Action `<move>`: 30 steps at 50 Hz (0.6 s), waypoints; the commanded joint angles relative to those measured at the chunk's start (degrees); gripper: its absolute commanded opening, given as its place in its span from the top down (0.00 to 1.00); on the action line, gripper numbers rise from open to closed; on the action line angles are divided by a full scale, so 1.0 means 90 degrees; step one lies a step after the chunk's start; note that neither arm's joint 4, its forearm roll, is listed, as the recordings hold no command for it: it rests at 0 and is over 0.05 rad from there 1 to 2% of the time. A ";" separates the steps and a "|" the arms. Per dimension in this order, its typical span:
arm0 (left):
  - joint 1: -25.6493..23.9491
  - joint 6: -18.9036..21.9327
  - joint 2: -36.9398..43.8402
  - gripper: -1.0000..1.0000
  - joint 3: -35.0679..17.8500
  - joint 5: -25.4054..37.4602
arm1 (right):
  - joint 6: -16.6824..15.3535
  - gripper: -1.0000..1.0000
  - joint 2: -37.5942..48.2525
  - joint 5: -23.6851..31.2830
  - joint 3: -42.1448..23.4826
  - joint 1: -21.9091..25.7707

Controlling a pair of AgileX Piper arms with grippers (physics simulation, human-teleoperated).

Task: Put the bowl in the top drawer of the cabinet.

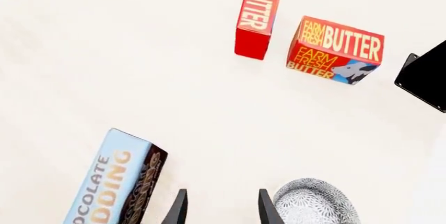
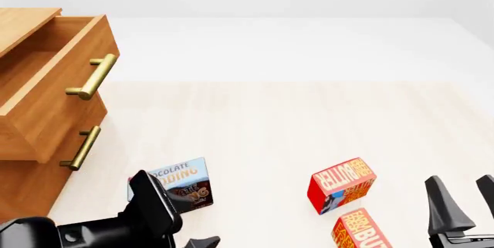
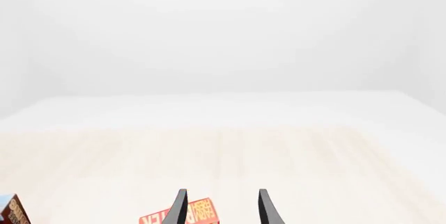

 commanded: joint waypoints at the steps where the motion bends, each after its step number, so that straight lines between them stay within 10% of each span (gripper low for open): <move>1: -0.0399 -0.0461 0.0232 0.00 0.0028 -0.0122 | 0.0015 0.00 0.0000 -0.0024 0.0000 0.0004; 30: -0.0960 -0.1197 0.0497 0.00 0.0416 -0.0421 | 0.0010 0.00 0.0000 -0.0038 0.0000 0.0036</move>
